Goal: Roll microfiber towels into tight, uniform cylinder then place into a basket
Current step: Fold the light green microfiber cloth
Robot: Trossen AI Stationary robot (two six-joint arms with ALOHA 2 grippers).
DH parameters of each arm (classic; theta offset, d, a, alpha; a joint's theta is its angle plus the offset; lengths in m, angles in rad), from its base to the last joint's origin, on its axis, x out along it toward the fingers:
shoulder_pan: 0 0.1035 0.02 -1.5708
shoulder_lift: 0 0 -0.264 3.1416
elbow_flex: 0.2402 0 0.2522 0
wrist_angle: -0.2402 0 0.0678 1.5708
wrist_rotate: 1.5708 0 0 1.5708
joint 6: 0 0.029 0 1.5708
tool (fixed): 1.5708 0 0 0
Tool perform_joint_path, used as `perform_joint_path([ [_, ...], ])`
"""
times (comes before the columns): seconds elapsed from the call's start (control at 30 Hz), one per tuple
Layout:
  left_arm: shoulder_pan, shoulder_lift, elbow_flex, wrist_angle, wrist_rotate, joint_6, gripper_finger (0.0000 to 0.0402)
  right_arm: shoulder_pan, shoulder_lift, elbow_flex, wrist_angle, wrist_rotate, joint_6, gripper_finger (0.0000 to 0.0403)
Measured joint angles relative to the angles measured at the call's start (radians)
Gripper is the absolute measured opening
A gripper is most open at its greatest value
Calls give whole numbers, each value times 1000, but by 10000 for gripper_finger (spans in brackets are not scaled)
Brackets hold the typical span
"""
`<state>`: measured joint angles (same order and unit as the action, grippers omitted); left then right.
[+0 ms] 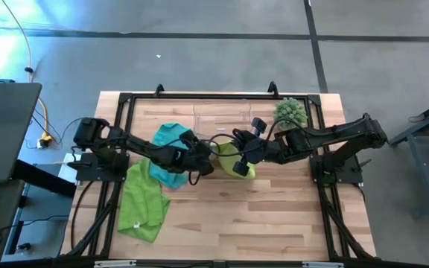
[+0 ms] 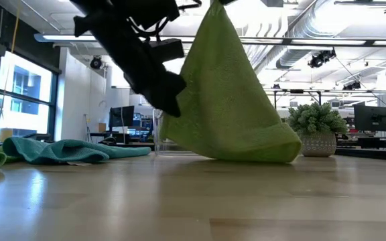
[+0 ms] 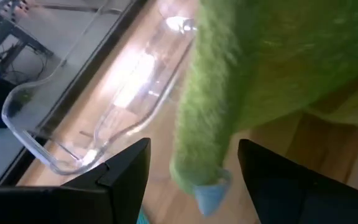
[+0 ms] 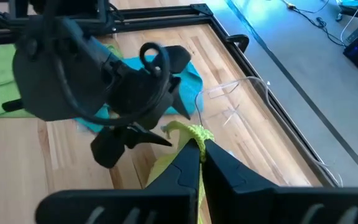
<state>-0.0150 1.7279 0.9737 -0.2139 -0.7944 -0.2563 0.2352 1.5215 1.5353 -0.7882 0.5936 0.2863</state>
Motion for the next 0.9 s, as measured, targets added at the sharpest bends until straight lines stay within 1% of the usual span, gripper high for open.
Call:
perform_joint_path([
  [0.13,-1,0,0,-20,-8,-3,234,0,0,0,0,0,-21,0],
  [0.23,1,0,0,-19,-44,-3,232,0,0,0,0,0,-26,0],
  [0.3,2,0,0,-20,-60,-3,223,0,0,0,0,0,-26,0],
  [0.4,2,0,0,-23,-63,-3,191,0,0,0,0,-1,-26,0],
  [0.47,1,0,0,-27,-57,-3,160,0,0,0,0,-6,-26,0],
  [0.57,-5,0,0,-30,-28,-3,101,0,0,0,0,-25,-26,0],
  [0.7,-30,-31,0,-36,50,1,21,1,0,0,0,-55,-26,0],
  [0.73,-37,-48,0,-41,73,6,11,1,0,0,0,-63,-26,0],
  [0.8,-52,-89,1,-45,103,30,9,1,-1,0,0,-94,-28,0],
  [0.9,-78,-160,26,-108,96,75,12,4,-7,0,2,-141,-55,0],
])
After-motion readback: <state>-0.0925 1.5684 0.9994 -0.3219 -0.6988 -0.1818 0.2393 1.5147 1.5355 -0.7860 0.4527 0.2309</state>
